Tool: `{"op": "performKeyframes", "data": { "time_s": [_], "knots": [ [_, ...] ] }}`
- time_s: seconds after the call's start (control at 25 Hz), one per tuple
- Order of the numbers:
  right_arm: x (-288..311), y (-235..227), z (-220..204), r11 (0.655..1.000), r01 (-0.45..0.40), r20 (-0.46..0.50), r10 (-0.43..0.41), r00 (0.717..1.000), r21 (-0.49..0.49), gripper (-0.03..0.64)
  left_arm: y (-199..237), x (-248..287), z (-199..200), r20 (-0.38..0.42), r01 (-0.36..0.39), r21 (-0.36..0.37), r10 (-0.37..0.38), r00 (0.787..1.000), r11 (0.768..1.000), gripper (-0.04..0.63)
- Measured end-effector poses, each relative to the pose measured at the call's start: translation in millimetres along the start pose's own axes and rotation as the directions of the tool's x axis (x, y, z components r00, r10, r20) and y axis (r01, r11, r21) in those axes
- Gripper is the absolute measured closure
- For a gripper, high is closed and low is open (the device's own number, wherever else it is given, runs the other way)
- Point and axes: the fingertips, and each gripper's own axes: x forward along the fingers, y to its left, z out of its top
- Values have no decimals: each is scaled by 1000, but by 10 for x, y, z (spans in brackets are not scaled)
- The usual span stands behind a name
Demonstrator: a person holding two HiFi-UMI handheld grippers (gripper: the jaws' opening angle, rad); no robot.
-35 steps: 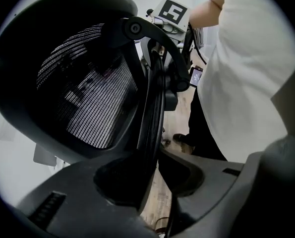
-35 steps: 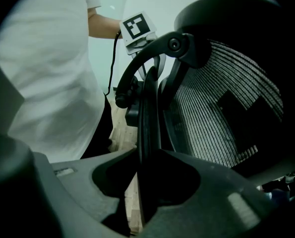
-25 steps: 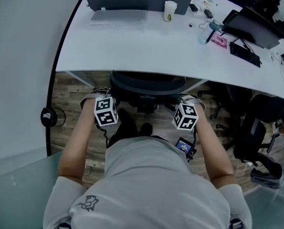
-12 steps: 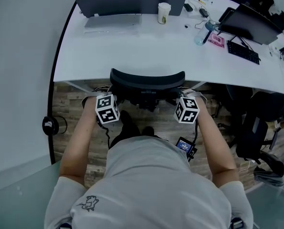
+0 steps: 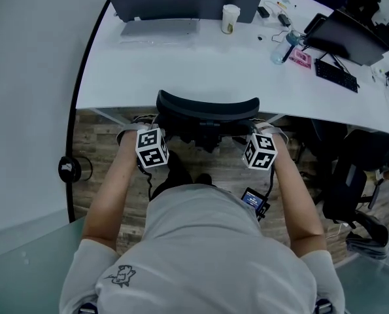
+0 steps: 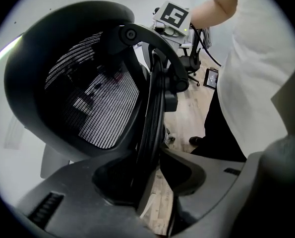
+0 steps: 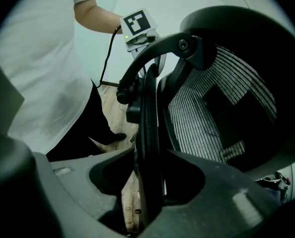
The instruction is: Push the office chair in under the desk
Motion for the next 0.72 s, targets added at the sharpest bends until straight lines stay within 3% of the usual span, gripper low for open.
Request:
{"op": "performKeyframes", "data": {
  "time_s": [0.24,0.36,0.44,0.52,0.72],
  "knots": [
    [-282,-44,27,994,77,23,-79,997,79,437,97,-346,-29,11,-88,-82,89,996,993,440],
    [-495,-106,78,978,139,43,-147,988,159,437,178,-637,48,68,-154,-135,164,984,979,440],
    [-669,-174,133,951,184,59,-204,977,247,439,242,-871,141,142,-193,-208,224,964,959,440],
    [-861,-236,230,914,212,101,-261,960,347,439,309,-1128,285,245,-217,-311,299,922,925,440],
    [-1320,-293,508,818,223,235,-394,889,531,446,345,-1717,677,420,-218,-521,470,777,825,442]
  ]
}}
